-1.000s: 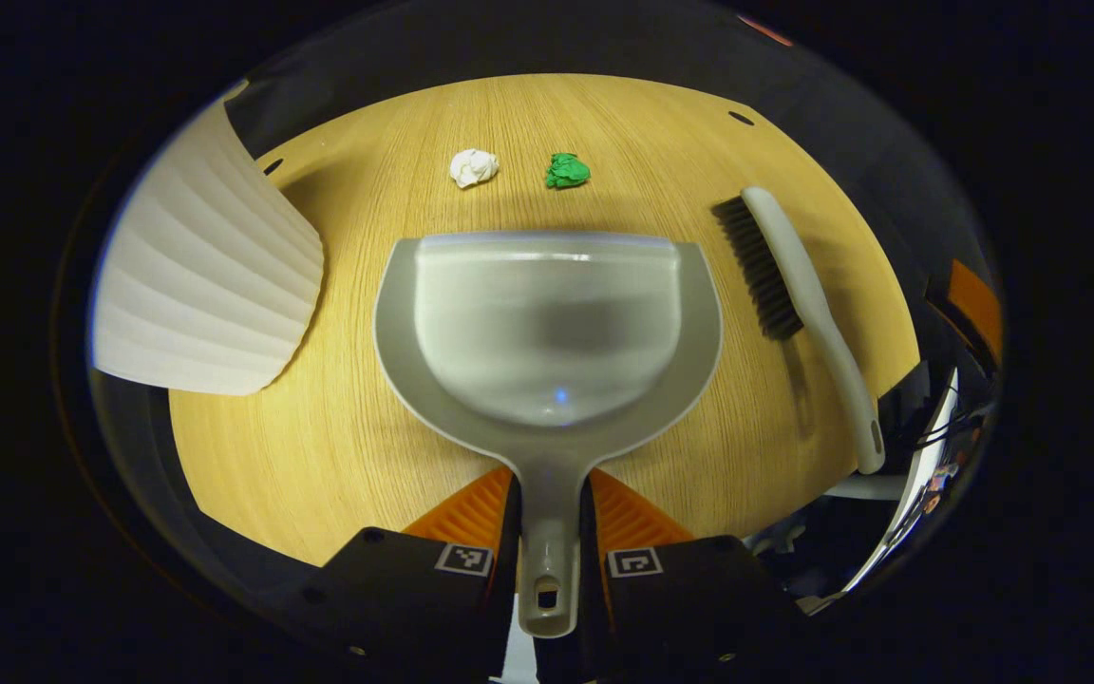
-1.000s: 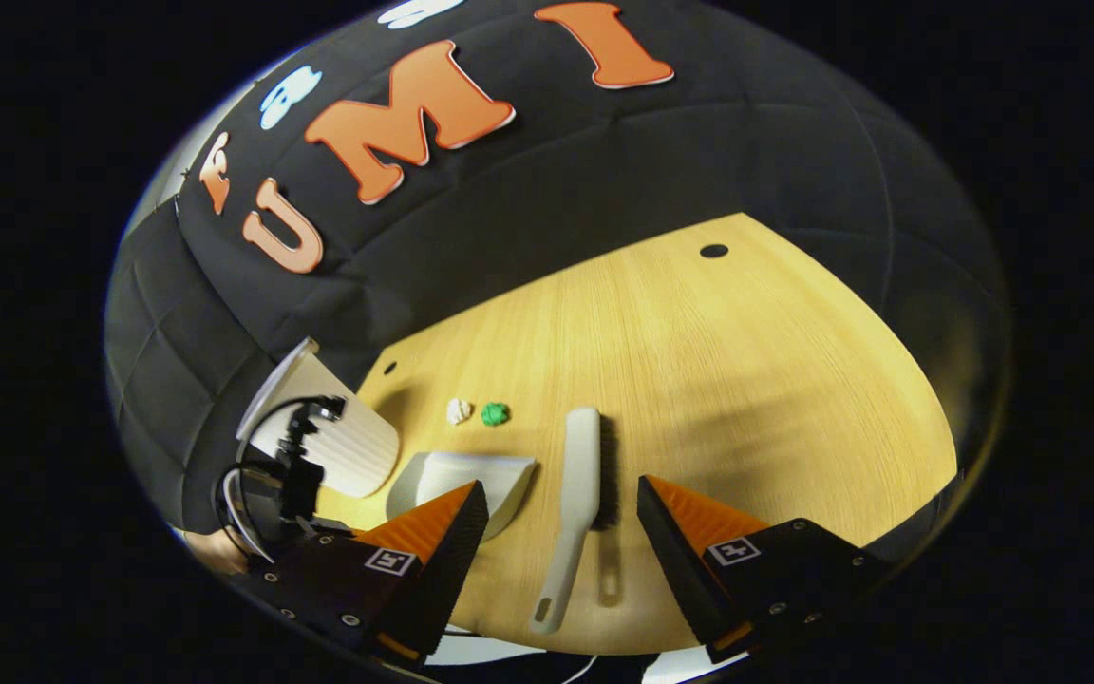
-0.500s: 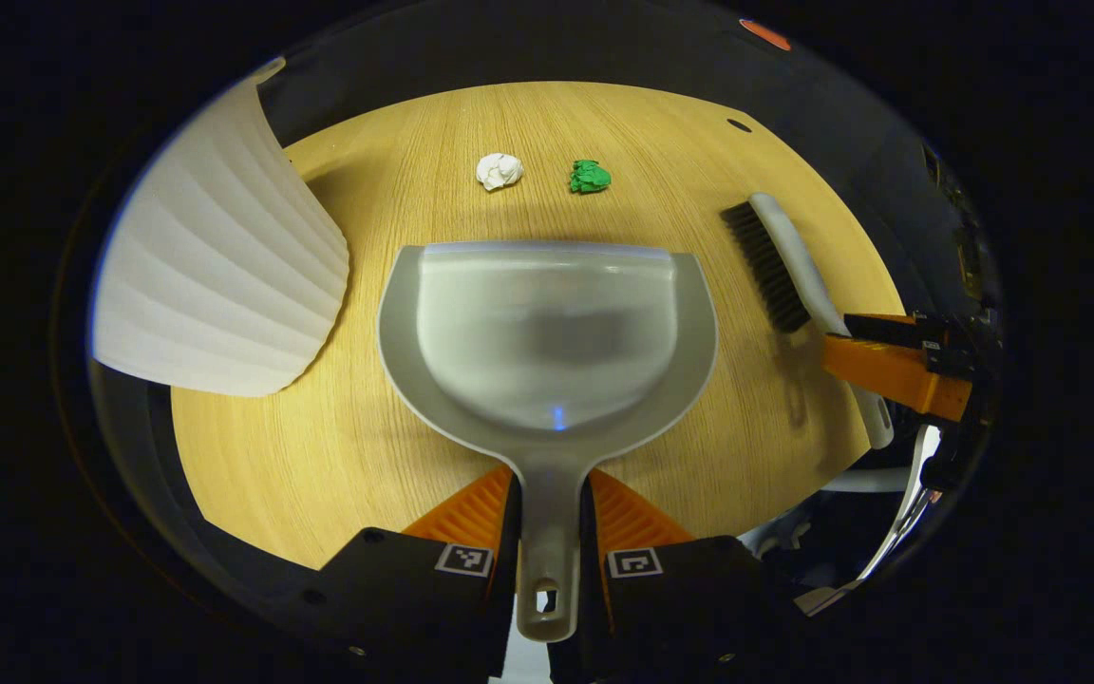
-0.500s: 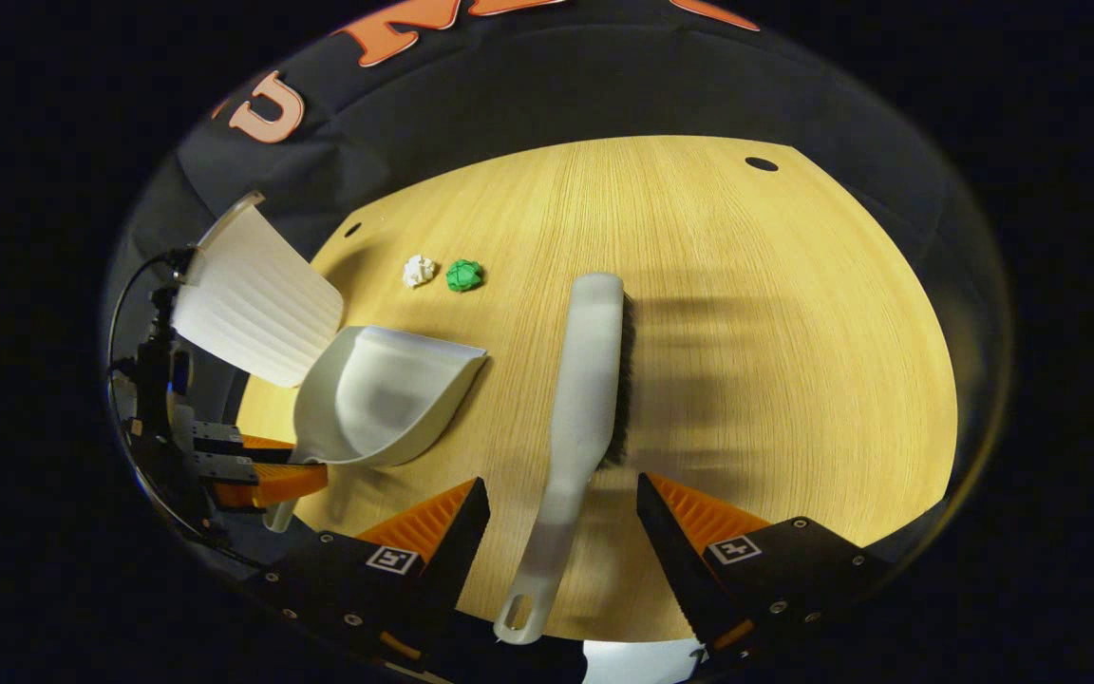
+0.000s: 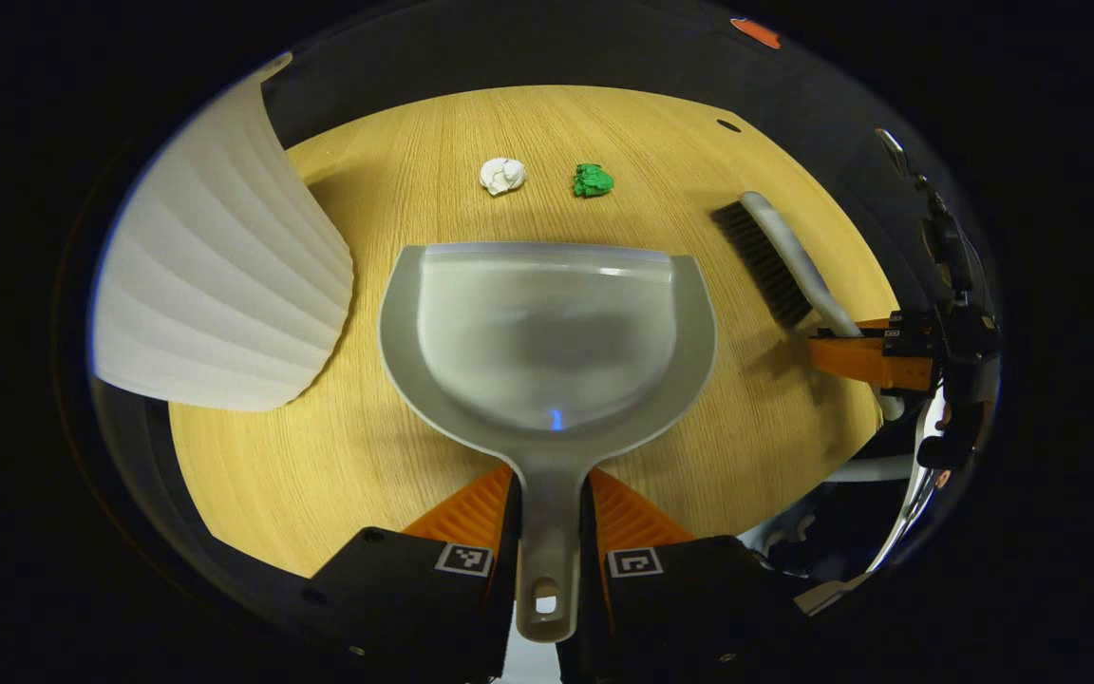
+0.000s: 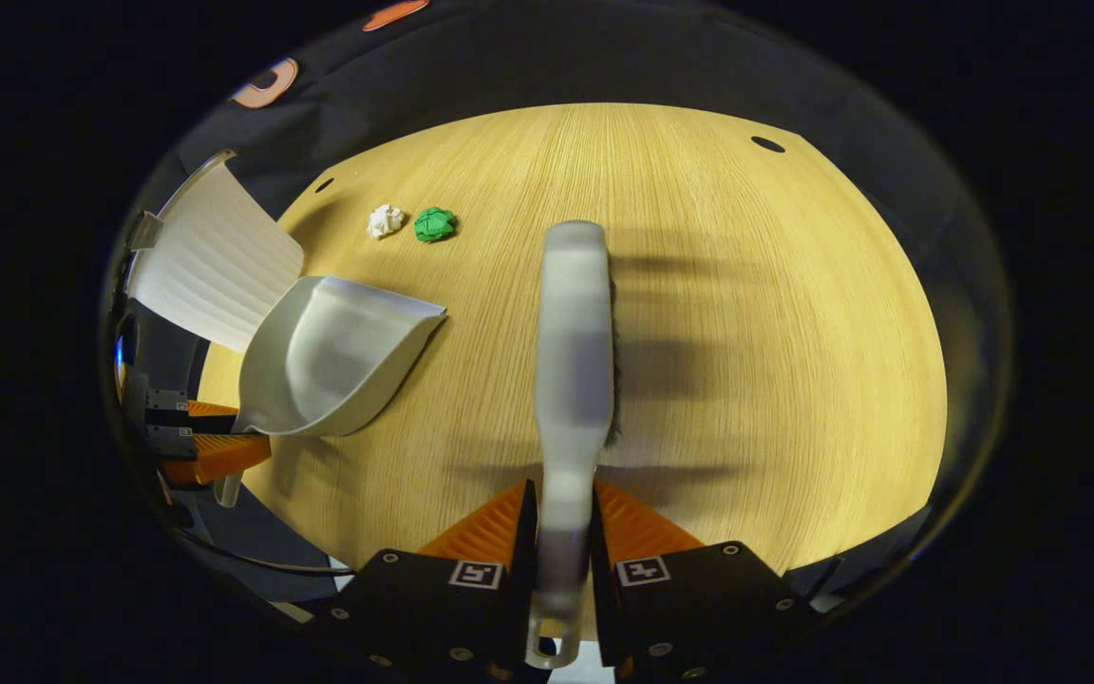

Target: Pick up the small broom and dustpan from the desktop, sweep the trash into the dustpan with the broom, and then empty the trash into the garbage bin.

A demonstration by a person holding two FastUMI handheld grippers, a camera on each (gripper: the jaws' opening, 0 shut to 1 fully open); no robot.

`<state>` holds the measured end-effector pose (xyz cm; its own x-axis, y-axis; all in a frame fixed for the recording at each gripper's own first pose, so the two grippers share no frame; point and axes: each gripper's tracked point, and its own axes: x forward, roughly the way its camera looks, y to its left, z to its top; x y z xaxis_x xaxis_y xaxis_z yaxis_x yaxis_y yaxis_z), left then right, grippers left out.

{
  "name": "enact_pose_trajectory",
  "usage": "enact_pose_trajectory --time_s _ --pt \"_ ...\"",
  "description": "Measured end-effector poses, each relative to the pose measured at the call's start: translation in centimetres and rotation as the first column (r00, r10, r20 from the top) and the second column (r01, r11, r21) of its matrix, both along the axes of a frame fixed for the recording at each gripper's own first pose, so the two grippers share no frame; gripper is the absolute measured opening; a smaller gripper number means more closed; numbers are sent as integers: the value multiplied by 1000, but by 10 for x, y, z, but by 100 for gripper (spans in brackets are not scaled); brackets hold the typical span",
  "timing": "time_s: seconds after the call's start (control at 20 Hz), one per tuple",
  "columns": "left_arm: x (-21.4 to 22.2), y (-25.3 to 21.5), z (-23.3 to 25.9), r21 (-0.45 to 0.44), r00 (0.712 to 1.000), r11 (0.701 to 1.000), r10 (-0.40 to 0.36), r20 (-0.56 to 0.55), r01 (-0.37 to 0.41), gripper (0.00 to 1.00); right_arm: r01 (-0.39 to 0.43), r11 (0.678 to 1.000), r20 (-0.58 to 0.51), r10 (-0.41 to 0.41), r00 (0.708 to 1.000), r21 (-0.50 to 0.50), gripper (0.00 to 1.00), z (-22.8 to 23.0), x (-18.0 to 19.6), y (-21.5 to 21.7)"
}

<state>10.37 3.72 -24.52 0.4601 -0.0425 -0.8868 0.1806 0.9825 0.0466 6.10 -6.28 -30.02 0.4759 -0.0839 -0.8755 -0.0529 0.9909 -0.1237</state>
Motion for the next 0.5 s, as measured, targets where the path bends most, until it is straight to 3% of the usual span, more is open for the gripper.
enact_pose_trajectory --time_s 0.05,0.1,0.35,0.5 --pt "0 0 0 -1 1000 1000 -3 0 3 29 -8 1000 -9 8 1000 2 19 1 0 0" --pt "1 0 -1 -3 1000 1000 -7 1 7 29 -13 1000 -14 13 1000 -1 25 2 0 -1" --pt "2 1 1 -18 999 999 -31 15 31 30 -54 998 -15 53 998 -33 21 12 13 -5" --pt "3 6 0 -9 998 998 -55 29 55 29 -91 995 6 92 996 -42 19 23 40 -1"
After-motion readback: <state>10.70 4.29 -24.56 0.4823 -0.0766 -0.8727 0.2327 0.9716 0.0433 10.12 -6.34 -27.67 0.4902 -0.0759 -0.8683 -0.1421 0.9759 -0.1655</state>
